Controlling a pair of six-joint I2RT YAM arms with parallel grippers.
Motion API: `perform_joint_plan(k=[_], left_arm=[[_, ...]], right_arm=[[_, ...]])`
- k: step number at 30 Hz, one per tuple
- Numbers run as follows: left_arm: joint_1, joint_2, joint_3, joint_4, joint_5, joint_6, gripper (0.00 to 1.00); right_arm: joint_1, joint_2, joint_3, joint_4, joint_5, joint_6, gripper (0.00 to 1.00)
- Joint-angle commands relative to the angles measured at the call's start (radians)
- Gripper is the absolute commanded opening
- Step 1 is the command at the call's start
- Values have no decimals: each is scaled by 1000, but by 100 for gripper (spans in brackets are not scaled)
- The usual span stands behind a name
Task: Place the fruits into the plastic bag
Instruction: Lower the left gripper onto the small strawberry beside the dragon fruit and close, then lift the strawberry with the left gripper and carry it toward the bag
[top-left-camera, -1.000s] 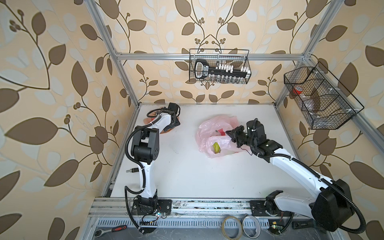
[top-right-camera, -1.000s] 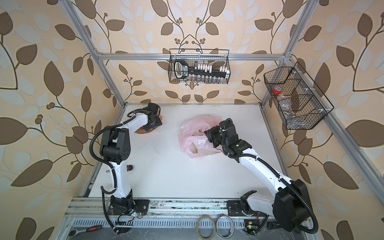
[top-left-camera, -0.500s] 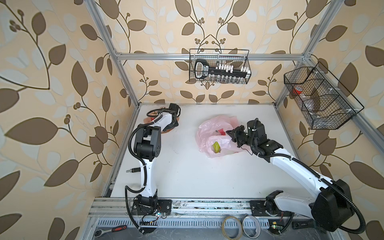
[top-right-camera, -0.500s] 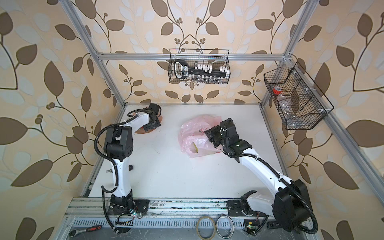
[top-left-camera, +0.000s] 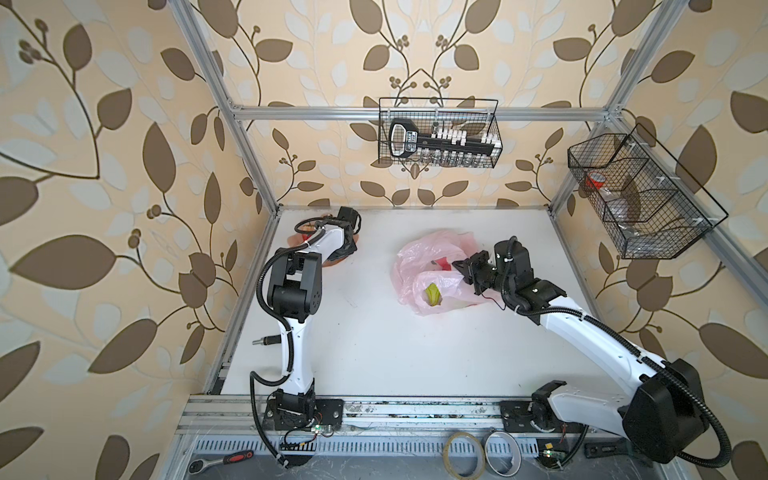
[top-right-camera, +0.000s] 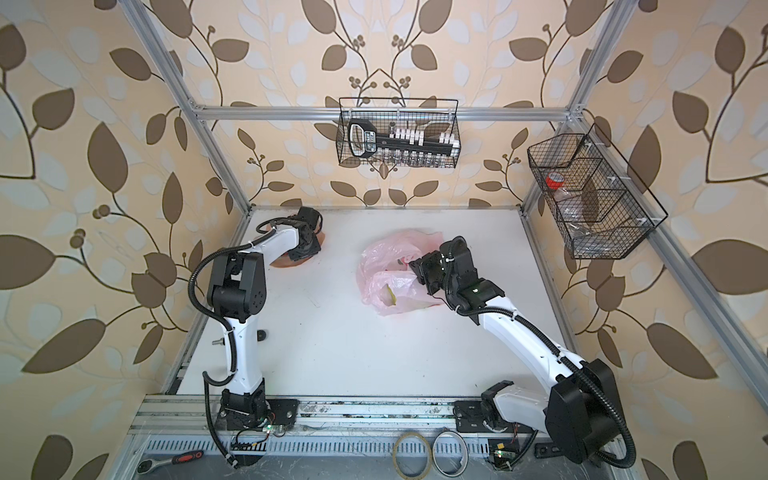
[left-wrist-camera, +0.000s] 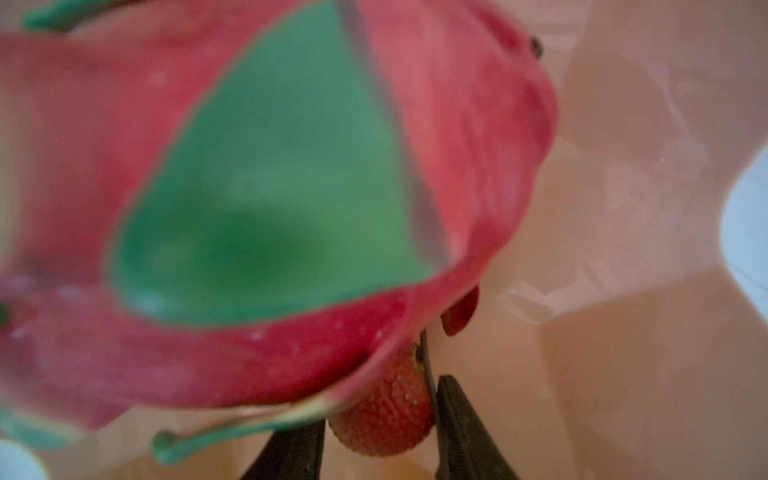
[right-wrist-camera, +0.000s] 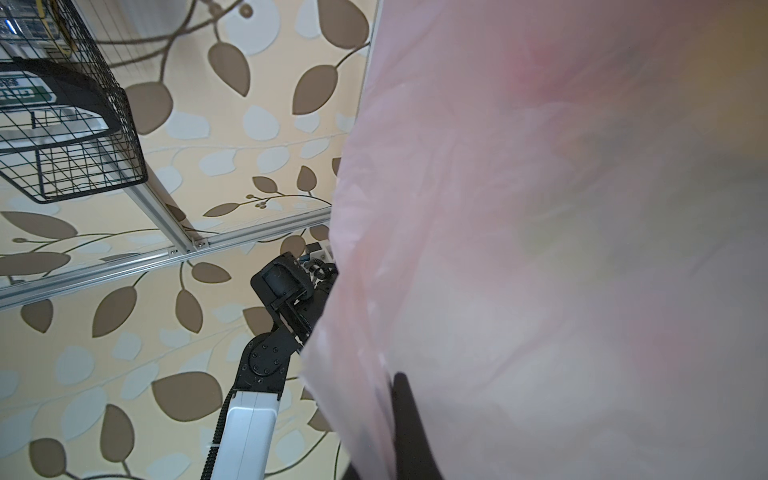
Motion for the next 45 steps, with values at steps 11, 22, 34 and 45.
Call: perform_joint_plan(k=[11, 22, 34, 45], left_arm=[[-2, -126, -74, 0, 36, 28, 34], [-2, -198, -98, -13, 54, 33, 33], [-3, -331, -137, -13, 164, 43, 34], [-2, -433, -192, 3, 269, 26, 33]], right_arm=[[-4, -23, -9, -4, 7, 28, 0], [-4, -37, -17, -10, 10, 28, 0], [-4, -36, -16, -5, 11, 30, 0], [-4, -39, -18, -8, 11, 28, 0]])
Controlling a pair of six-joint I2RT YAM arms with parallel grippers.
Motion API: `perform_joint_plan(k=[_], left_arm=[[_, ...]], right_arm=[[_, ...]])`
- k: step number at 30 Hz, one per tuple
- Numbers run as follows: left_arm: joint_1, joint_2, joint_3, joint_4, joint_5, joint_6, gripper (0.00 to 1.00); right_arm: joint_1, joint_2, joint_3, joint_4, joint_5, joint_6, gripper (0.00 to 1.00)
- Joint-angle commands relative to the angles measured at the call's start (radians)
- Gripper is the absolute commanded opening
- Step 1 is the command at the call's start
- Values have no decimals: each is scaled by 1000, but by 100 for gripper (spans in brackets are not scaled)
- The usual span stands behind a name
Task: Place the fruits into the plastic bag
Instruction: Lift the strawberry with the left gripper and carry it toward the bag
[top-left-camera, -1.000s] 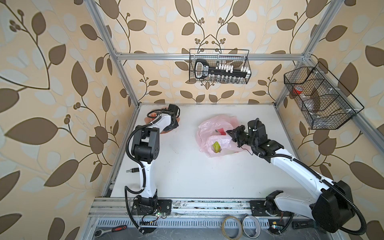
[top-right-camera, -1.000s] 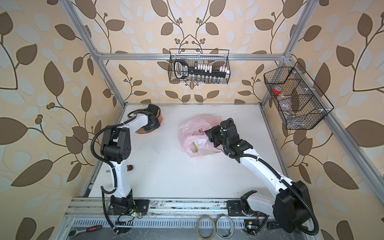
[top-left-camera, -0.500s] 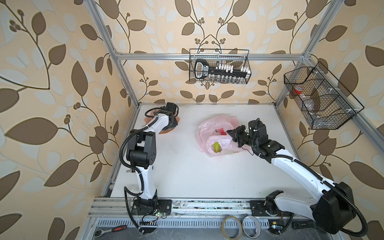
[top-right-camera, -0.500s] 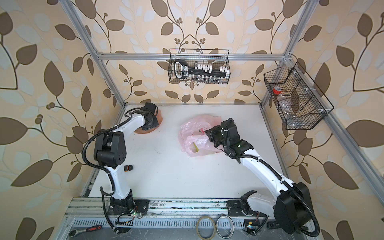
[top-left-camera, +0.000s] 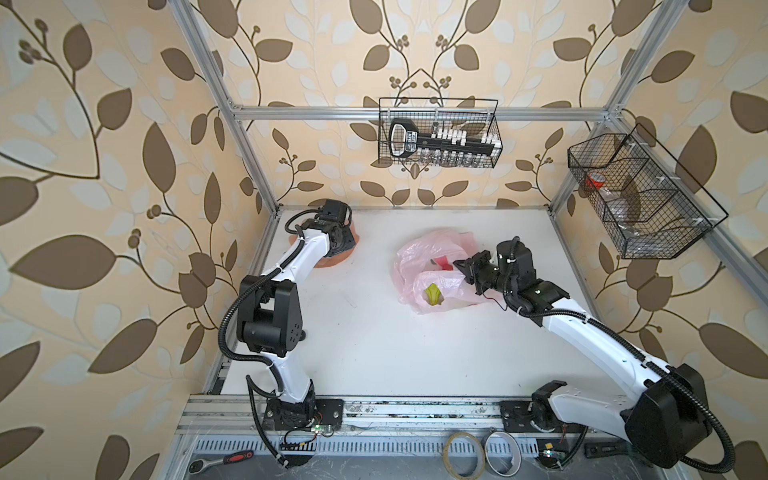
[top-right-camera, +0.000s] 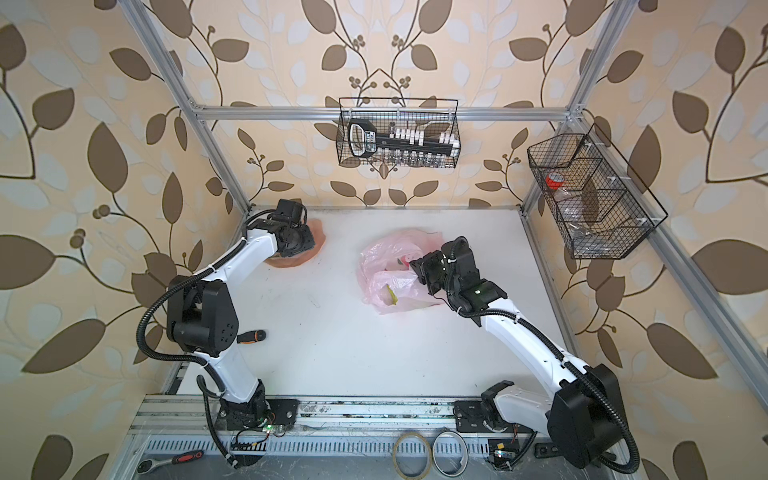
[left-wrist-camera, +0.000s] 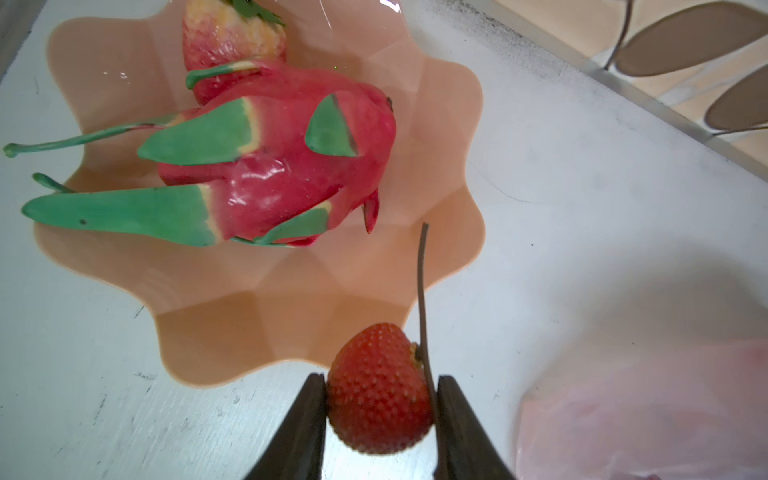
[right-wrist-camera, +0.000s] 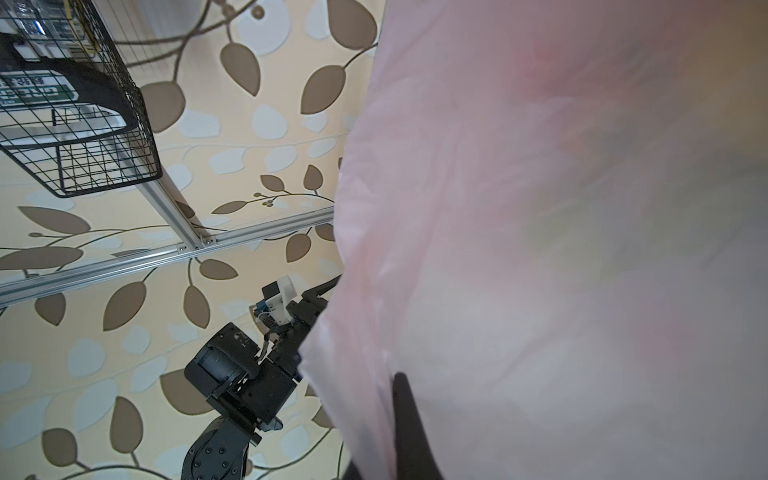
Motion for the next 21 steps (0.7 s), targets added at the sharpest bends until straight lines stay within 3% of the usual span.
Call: perform_joint_plan(k=[1, 14, 21], left_arm=[[-2, -75, -26, 11, 55, -4, 33], [-7, -377, -323, 129, 326, -68, 32], [-89, -508, -538, 247, 481, -170, 33]], right_arm=[[-4, -17, -17, -2, 11, 28, 0], [-3, -18, -19, 0, 8, 28, 0], [-4, -12, -16, 1, 8, 26, 0]])
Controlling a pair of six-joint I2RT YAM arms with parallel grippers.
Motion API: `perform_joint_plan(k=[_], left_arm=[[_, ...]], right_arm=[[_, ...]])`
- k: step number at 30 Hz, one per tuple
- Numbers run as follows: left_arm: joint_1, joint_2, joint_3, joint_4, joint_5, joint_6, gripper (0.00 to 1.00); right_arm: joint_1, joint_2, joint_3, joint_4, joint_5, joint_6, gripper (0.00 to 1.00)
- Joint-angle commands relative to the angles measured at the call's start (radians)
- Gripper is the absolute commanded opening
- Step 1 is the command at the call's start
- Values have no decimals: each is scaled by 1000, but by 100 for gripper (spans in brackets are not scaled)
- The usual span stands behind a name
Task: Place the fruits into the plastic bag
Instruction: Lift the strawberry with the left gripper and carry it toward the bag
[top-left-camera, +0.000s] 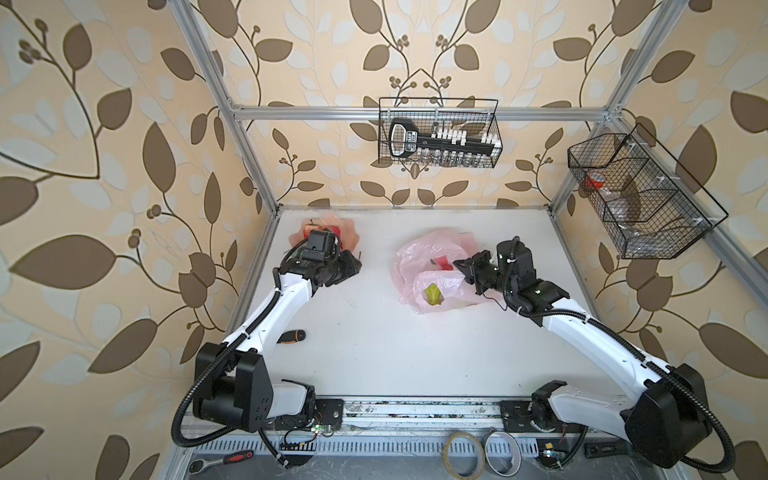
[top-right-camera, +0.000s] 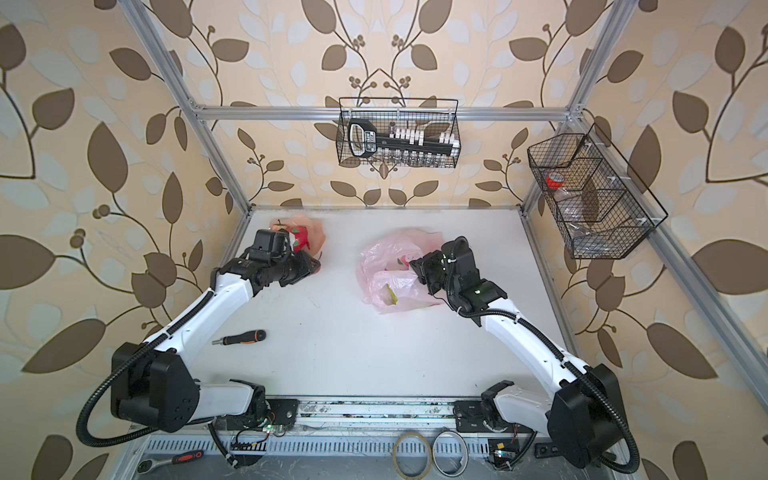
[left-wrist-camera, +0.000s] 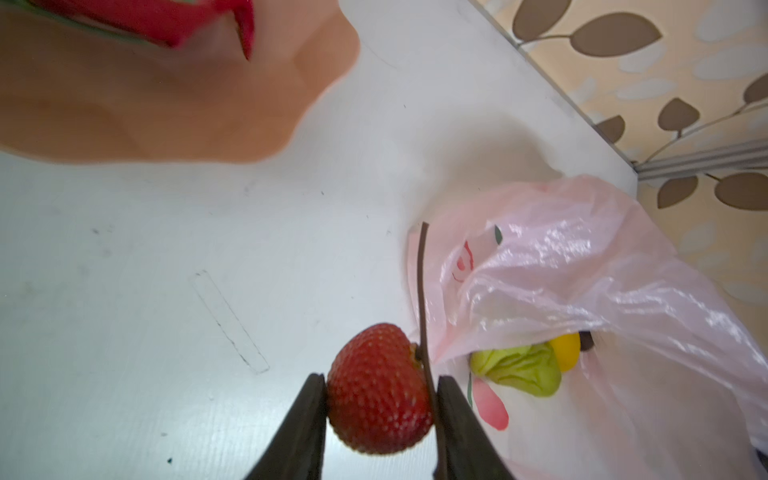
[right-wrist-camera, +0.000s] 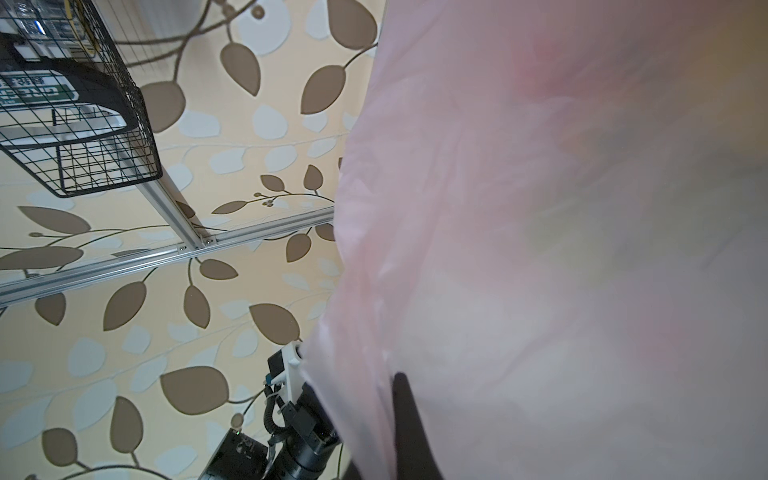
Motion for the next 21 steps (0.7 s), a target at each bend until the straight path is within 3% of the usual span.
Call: perform_joint_plan(k=[1, 9, 21], left_arm=[[-55, -50, -78, 99, 112, -72, 33], [-159, -66, -151, 168, 116, -87, 32], [-280, 76, 7, 135, 123, 53, 28]], right_arm=[[-4, -14, -15, -1, 8, 26, 0], [-4, -12, -13, -5, 10, 25, 0], [1, -23, -18, -15, 25, 24, 0]])
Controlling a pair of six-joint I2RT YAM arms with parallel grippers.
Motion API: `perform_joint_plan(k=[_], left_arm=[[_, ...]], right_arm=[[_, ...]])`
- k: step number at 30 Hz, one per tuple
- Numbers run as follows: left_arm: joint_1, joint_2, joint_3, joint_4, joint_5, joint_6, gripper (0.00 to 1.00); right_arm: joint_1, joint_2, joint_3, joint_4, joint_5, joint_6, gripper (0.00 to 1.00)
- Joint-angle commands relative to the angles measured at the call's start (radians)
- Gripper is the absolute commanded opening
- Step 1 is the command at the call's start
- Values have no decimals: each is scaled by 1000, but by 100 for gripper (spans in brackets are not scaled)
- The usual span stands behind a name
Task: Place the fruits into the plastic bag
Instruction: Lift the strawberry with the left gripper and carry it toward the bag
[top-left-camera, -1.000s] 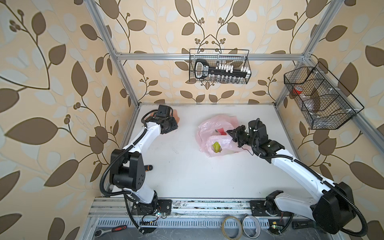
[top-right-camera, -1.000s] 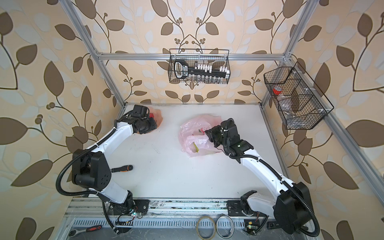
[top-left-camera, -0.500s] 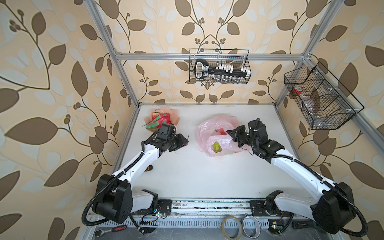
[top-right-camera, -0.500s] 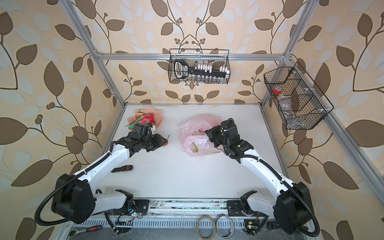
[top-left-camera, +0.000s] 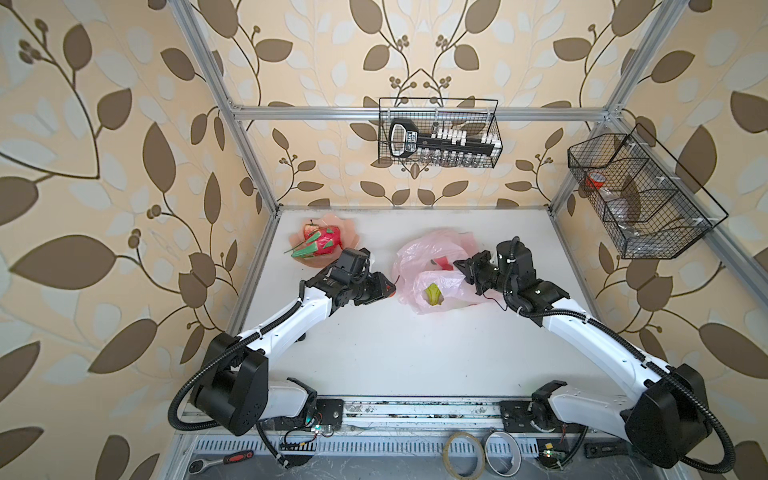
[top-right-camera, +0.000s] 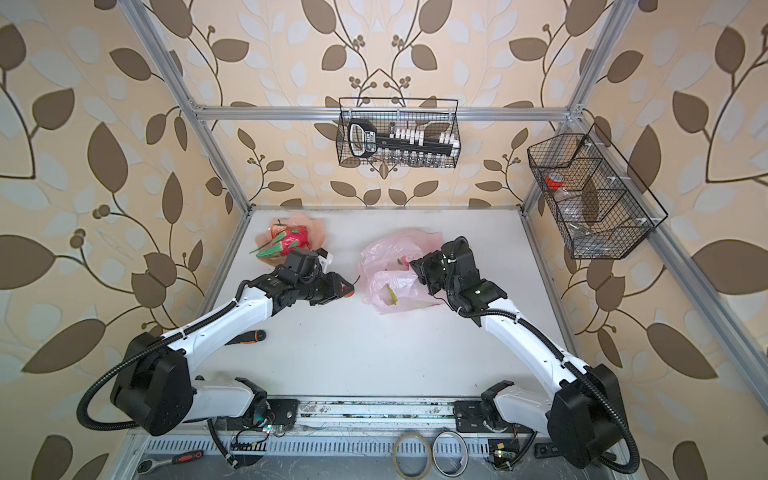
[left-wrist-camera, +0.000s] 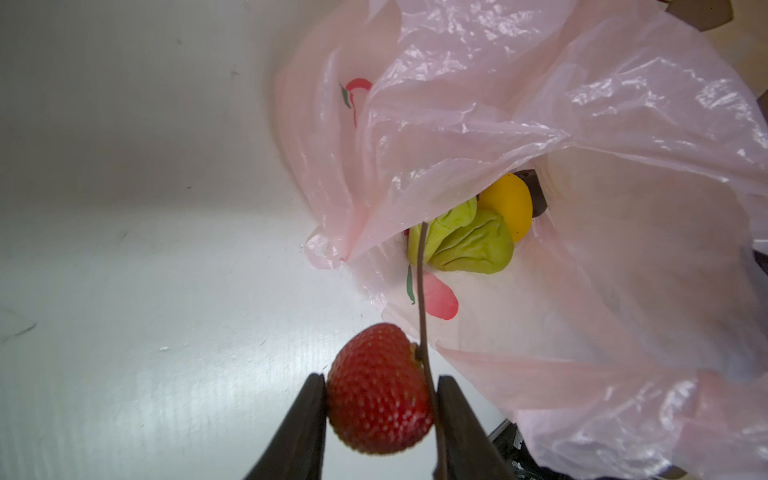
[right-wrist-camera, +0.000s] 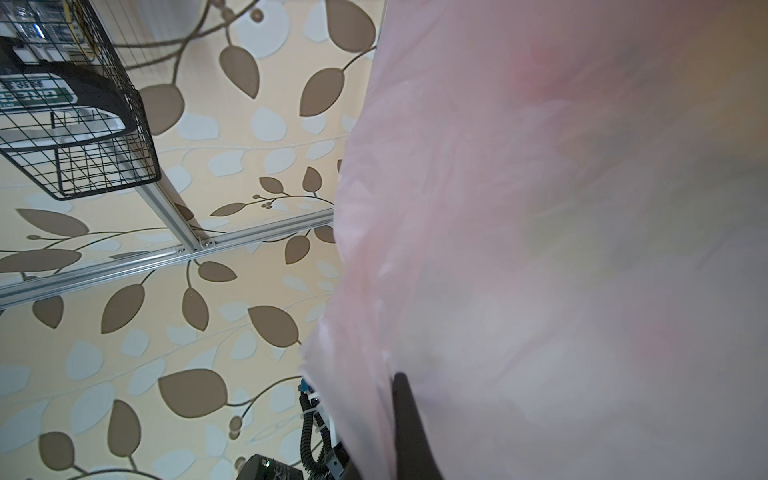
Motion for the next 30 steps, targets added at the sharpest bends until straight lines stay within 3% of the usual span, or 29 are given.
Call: perform_joint_plan(k=[1, 21, 30], left_arm=[[-50, 32, 93, -8, 6, 91, 28], [-238, 251, 288, -151, -102, 433, 26], [-270, 409, 403, -183, -108, 499, 25]], right_arm=[[1, -25, -18, -13, 20, 24, 0], [11, -35, -24, -20, 33, 29, 0], [20, -35, -27, -17, 38, 31, 0]])
